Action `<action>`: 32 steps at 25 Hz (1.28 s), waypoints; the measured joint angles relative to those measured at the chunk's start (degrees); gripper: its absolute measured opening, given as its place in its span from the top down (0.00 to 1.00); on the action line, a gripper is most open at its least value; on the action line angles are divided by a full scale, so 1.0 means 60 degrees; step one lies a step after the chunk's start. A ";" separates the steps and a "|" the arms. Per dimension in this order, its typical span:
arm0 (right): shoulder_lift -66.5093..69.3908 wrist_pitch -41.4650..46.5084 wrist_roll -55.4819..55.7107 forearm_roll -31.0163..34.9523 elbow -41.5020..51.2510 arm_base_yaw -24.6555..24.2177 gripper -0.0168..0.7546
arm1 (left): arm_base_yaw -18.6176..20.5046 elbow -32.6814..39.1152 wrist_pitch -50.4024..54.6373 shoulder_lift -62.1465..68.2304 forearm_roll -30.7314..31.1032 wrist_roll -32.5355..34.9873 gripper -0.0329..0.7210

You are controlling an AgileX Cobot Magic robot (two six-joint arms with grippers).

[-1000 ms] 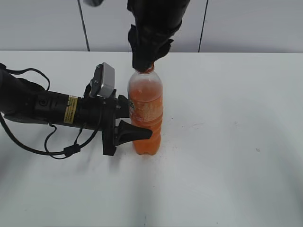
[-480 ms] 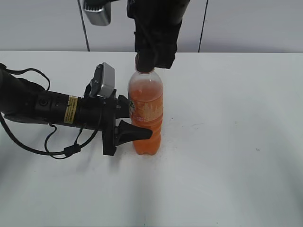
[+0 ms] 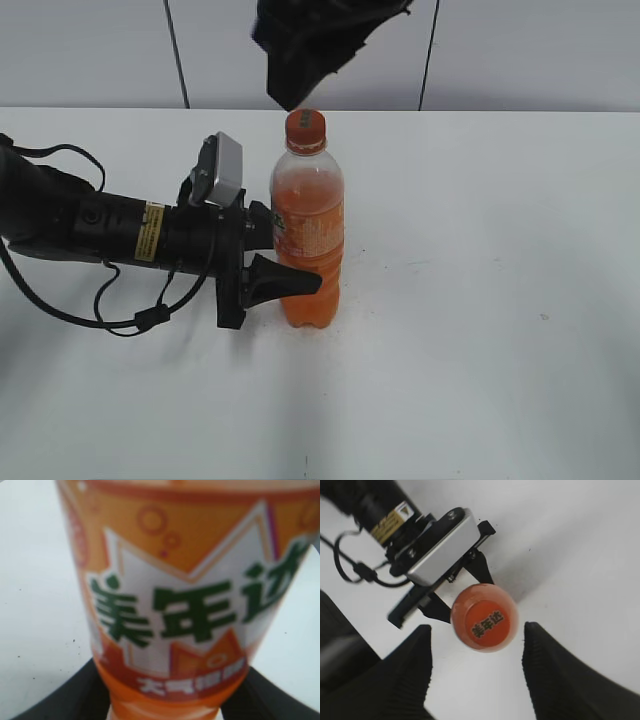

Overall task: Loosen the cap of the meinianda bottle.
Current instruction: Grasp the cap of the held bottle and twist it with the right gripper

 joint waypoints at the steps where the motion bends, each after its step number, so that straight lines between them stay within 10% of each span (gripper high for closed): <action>1: 0.0000 0.0000 0.1527 0.0021 -0.0010 0.0000 0.42 | 0.0000 0.0000 0.0000 0.0000 0.0000 0.0000 0.45; 6: 0.0109 0.0000 0.4551 0.0030 -0.0010 0.0000 0.44 | 0.0000 0.0000 0.0000 0.0000 0.0000 0.0000 0.45; 17: 0.1052 0.0000 0.4990 -0.0325 0.0005 0.0000 0.45 | 0.0000 0.0000 -0.0011 0.0000 0.0000 0.0000 0.45; 23: 0.1051 -0.0009 0.4941 -0.0421 0.0005 0.0000 0.62 | 0.0000 0.0000 -0.0002 0.0000 0.0000 -0.0013 0.45; 32: 0.1051 -0.0049 -0.1206 -0.0421 0.0005 0.0000 0.62 | 0.0000 0.0000 -0.0002 0.0000 -0.0002 -0.0024 0.45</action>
